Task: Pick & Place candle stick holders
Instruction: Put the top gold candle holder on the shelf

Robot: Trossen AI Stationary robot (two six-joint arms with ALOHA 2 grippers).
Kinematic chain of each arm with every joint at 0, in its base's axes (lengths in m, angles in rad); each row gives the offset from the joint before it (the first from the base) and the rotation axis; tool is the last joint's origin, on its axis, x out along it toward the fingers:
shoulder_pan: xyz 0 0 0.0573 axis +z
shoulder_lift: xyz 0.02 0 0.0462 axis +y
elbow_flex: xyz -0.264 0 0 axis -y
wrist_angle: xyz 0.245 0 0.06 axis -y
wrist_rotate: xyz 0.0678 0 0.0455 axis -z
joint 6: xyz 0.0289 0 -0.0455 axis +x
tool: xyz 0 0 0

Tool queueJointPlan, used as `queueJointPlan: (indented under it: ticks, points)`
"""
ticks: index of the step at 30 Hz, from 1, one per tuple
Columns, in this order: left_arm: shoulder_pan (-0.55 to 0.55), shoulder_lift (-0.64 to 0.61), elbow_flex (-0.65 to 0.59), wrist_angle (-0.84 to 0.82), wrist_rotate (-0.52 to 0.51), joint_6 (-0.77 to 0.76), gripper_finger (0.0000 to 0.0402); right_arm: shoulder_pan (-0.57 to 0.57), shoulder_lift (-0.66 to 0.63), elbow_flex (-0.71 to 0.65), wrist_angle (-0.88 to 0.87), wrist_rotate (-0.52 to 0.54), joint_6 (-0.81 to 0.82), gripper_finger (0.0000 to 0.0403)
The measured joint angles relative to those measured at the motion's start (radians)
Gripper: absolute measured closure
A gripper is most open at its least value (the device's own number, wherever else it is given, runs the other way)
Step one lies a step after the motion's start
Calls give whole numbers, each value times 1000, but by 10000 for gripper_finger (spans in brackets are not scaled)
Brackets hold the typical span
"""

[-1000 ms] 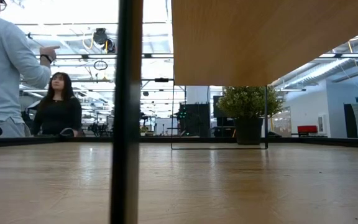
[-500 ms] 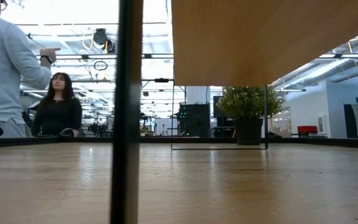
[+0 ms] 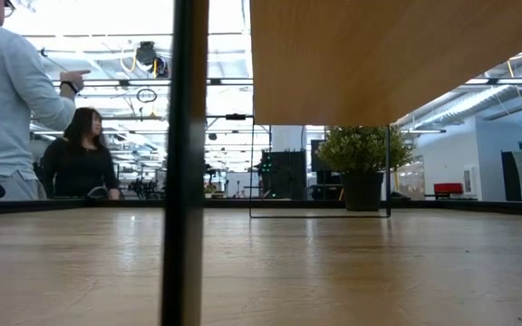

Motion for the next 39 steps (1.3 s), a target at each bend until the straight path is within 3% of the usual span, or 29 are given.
queueJointPlan:
  ticks: [6,10,20,26,31,34,39]
  points:
    - [30,-25,0,152,207,-368,387,0,4,-1,-17,14,-24,181]
    - [39,-36,0,172,248,-428,386,0,4,-3,-23,21,-36,181]
    - [-9,-66,4,240,242,-538,386,1,16,-9,-69,9,-71,181]
    - [-66,-69,2,224,181,-635,386,1,25,-6,-123,166,-77,171]
    - [-106,-69,2,214,147,-845,386,1,50,-7,-189,197,-147,149]
    - [-110,-69,2,193,203,-1004,386,2,73,-6,-193,194,-197,141]
    - [-85,-68,2,178,395,-1277,386,27,113,-6,-187,193,-232,138]
